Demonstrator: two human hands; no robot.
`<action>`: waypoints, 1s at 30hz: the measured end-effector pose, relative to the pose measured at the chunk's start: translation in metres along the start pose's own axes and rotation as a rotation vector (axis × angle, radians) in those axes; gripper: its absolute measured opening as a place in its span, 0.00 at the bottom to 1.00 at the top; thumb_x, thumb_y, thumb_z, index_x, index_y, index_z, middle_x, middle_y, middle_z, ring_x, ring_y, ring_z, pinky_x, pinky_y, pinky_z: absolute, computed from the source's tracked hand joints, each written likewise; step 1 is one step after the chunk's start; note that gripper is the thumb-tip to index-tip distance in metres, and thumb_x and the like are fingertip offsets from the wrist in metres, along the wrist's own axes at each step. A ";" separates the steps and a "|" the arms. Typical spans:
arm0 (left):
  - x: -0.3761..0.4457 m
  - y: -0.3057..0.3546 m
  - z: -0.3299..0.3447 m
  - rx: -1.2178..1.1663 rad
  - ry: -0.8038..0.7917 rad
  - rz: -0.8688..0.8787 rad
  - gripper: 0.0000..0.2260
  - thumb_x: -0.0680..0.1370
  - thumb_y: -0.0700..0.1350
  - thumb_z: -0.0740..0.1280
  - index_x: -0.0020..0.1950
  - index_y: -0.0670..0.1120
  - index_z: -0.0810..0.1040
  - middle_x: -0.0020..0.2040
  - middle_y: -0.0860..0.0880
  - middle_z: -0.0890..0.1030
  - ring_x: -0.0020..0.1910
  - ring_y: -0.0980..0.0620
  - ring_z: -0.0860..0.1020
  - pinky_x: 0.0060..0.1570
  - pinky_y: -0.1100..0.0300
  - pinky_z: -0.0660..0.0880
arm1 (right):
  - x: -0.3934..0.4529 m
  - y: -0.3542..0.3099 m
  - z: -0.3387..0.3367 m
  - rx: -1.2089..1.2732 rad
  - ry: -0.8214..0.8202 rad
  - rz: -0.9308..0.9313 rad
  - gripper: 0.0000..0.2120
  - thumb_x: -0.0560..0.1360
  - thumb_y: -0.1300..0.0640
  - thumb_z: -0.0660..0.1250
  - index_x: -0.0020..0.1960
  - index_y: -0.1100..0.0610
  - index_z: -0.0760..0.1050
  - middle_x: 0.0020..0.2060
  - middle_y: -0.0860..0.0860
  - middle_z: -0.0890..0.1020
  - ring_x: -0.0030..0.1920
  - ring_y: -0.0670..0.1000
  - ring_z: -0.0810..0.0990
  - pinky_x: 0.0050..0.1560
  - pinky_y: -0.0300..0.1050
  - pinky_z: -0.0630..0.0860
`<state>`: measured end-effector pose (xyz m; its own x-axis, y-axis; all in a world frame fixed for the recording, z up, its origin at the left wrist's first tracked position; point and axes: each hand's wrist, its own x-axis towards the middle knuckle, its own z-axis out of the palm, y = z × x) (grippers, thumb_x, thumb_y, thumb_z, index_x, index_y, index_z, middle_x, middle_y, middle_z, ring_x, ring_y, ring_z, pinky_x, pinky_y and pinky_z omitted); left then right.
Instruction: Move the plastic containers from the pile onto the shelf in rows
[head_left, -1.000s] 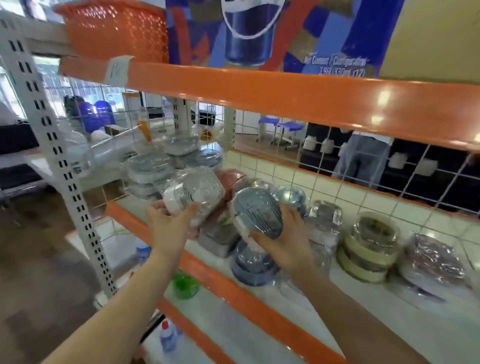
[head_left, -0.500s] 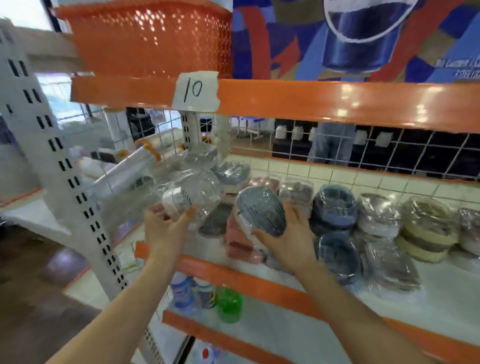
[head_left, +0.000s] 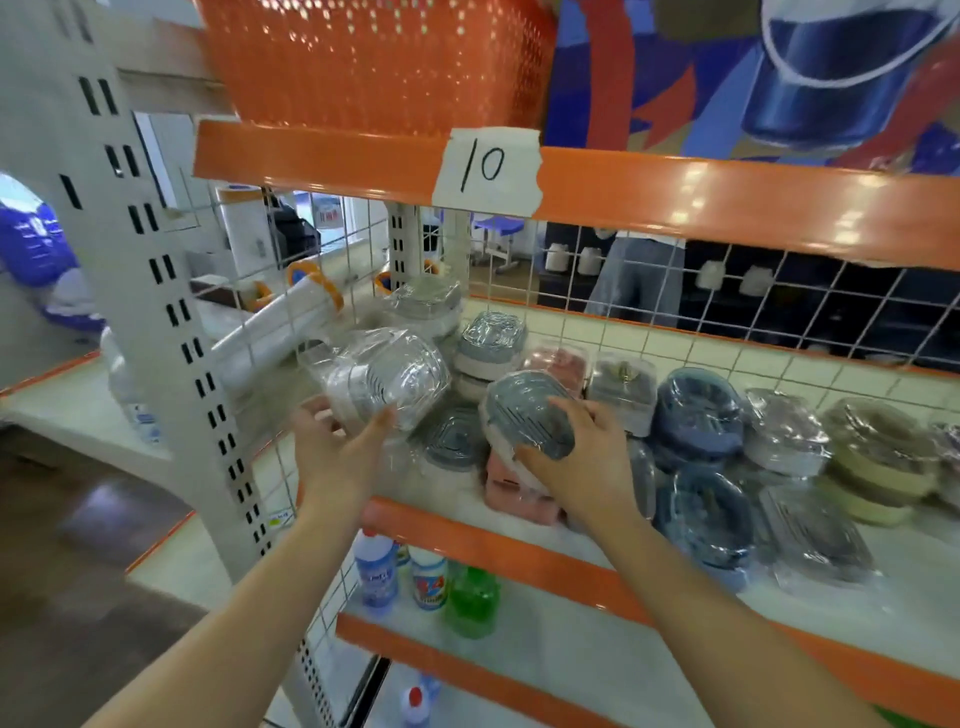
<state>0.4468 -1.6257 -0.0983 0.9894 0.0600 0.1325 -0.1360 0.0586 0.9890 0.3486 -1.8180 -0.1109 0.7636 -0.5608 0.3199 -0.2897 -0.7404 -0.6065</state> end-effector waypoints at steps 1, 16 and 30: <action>0.003 -0.002 -0.001 -0.012 -0.002 -0.004 0.24 0.69 0.41 0.75 0.59 0.43 0.65 0.47 0.42 0.77 0.43 0.52 0.78 0.46 0.61 0.72 | 0.003 -0.003 0.001 -0.009 -0.015 -0.001 0.33 0.68 0.43 0.72 0.69 0.50 0.68 0.67 0.52 0.67 0.67 0.53 0.65 0.65 0.51 0.68; 0.028 0.005 0.000 -0.080 -0.009 0.067 0.25 0.68 0.46 0.75 0.57 0.48 0.64 0.46 0.50 0.77 0.49 0.48 0.78 0.53 0.50 0.75 | 0.029 -0.046 0.033 -0.071 -0.115 -0.090 0.24 0.70 0.43 0.70 0.64 0.48 0.71 0.65 0.52 0.63 0.67 0.55 0.59 0.67 0.51 0.56; 0.075 0.005 -0.021 -0.203 -0.134 0.039 0.34 0.64 0.53 0.79 0.61 0.39 0.69 0.53 0.43 0.81 0.53 0.46 0.80 0.52 0.54 0.77 | 0.020 -0.094 0.064 -0.321 -0.189 0.017 0.28 0.73 0.41 0.67 0.68 0.52 0.68 0.72 0.54 0.58 0.73 0.58 0.53 0.71 0.55 0.56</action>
<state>0.5194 -1.5998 -0.0844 0.9793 -0.0659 0.1913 -0.1684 0.2585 0.9512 0.4282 -1.7362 -0.0938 0.8416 -0.5179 0.1533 -0.4465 -0.8268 -0.3421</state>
